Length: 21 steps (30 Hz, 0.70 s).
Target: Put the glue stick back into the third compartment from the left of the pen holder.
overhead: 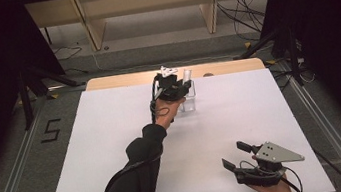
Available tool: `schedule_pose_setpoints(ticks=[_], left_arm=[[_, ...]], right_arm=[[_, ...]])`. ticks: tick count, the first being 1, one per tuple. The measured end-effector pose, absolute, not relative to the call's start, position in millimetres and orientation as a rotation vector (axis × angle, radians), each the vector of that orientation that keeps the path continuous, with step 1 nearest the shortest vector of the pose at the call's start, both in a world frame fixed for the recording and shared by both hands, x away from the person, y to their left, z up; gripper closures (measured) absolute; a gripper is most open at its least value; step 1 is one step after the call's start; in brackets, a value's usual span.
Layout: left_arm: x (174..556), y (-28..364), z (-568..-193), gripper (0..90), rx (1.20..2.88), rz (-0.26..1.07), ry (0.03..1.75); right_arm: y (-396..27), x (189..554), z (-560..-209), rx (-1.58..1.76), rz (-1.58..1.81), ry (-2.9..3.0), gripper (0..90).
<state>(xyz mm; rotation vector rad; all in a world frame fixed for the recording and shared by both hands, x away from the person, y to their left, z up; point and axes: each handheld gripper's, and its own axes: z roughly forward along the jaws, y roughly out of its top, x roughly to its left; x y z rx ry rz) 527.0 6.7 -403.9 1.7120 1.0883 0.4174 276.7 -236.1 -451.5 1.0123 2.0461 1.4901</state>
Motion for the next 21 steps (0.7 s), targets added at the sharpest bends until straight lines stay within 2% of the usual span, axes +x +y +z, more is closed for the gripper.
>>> schedule_pose_setpoints(ticks=[21], left_arm=[[541.0,-3.6,-409.5,69.0,1.726,0.463,1.120]], right_arm=[[-236.7,275.4,-451.2,1.005,1.493,2.052,25.4]])
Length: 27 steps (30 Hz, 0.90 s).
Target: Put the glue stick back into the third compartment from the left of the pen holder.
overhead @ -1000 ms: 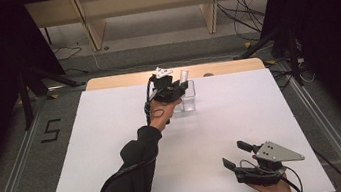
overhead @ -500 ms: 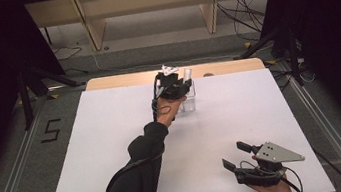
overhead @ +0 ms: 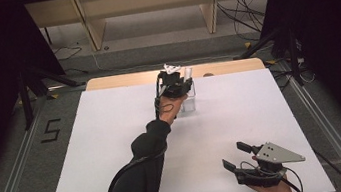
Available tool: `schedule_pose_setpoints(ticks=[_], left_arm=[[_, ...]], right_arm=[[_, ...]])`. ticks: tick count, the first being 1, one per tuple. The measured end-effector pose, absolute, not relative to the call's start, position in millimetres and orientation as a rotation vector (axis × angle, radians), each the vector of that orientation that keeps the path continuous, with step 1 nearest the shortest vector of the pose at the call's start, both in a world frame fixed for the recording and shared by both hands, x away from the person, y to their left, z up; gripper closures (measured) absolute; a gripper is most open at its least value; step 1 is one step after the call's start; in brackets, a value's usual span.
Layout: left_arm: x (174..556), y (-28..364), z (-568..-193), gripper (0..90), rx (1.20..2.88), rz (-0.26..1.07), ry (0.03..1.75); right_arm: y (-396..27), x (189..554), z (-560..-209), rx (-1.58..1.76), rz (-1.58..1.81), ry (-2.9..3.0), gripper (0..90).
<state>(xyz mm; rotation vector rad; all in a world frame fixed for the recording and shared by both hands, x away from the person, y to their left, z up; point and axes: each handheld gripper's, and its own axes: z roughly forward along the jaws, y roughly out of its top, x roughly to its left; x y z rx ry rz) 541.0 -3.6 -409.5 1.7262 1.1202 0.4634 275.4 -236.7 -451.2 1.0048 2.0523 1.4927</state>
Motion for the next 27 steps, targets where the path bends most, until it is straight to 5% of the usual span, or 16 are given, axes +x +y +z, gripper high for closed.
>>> schedule_pose_setpoints(ticks=[27], left_arm=[[544.0,-12.9,-418.4,68.8,1.739,0.481,1.140]], right_arm=[[-236.9,274.4,-451.4,0.990,1.483,2.055,25.5]])
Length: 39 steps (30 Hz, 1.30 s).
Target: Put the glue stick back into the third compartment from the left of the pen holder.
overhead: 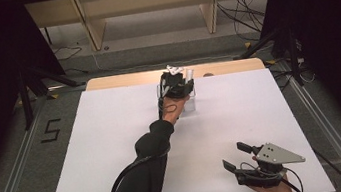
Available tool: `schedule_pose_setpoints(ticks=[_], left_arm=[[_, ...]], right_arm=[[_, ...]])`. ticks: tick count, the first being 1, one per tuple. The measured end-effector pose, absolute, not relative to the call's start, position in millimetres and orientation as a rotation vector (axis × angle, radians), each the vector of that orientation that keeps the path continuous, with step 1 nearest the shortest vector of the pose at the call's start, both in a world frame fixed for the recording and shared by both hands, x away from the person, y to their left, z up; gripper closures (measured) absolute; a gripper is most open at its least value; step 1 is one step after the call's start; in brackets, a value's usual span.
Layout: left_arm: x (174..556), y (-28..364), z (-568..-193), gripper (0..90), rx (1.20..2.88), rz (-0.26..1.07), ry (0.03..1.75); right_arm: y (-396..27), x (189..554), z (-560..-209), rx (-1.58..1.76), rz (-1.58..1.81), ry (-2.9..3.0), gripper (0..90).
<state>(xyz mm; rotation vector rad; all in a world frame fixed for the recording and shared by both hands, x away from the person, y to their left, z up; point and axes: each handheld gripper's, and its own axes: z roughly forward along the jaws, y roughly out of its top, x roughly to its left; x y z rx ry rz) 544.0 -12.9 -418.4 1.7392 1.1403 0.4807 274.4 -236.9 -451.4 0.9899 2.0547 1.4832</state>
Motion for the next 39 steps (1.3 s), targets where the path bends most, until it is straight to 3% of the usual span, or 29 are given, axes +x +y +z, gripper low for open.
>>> schedule_pose_setpoints(ticks=[11,15,19,26,39], left_arm=[[543.0,-16.1,-420.2,66.8,1.749,0.478,1.155],[540.3,-16.0,-415.0,49.9,1.744,0.466,1.187],[536.5,-12.5,-407.1,38.7,1.748,0.480,1.198],[530.0,2.1,-397.2,34.0,1.772,0.472,1.193],[506.6,30.1,-380.4,25.1,1.788,0.323,1.075]], right_arm=[[-236.5,273.9,-451.4,0.991,1.484,2.054,25.5],[-236.6,274.2,-451.8,0.987,1.484,2.059,25.5],[-236.8,274.9,-452.3,0.996,1.483,2.054,25.5],[-234.0,274.7,-453.0,0.985,1.469,2.071,25.4],[-235.0,275.3,-452.6,1.005,1.495,2.069,25.4]])
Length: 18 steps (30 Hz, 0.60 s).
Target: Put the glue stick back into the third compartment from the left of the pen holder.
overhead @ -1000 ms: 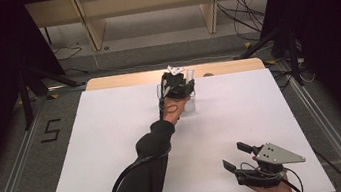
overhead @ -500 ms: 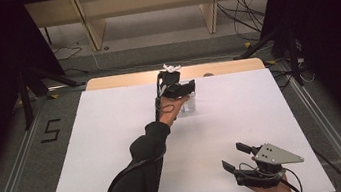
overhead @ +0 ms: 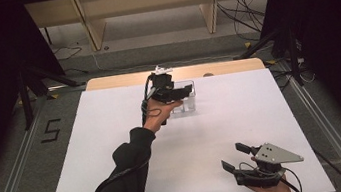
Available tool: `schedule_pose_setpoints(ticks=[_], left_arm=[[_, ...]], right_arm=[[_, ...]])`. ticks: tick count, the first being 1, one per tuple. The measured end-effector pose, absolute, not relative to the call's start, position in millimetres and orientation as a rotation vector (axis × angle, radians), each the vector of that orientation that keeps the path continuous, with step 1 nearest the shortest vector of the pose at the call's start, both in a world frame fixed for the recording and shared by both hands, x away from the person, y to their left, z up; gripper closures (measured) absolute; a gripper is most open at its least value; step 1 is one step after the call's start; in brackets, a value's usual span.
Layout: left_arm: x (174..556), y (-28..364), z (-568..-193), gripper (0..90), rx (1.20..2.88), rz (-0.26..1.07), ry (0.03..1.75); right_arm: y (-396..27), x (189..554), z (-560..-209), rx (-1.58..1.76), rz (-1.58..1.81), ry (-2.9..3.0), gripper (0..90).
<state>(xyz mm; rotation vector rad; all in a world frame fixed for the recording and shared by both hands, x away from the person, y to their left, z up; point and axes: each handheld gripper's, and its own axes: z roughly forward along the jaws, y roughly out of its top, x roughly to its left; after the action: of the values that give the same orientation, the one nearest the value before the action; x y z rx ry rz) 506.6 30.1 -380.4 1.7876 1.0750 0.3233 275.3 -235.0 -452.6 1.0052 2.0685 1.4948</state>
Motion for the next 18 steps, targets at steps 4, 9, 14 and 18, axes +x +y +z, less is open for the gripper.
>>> schedule_pose_setpoints(ticks=[4,9,14,18], left_arm=[[494.2,42.0,-376.9,24.0,1.789,0.284,1.025],[478.2,61.0,-375.1,23.5,1.798,0.270,0.975],[459.6,78.5,-378.2,22.2,1.817,0.276,0.907],[447.5,89.9,-383.1,21.6,1.806,0.256,0.878]], right_arm=[[-234.9,276.1,-453.4,1.017,1.506,2.069,25.4],[-234.9,276.6,-453.1,1.022,1.517,2.064,25.4],[-235.0,277.1,-453.4,1.036,1.532,2.065,25.4],[-235.3,278.2,-454.2,1.053,1.543,2.066,25.4]])
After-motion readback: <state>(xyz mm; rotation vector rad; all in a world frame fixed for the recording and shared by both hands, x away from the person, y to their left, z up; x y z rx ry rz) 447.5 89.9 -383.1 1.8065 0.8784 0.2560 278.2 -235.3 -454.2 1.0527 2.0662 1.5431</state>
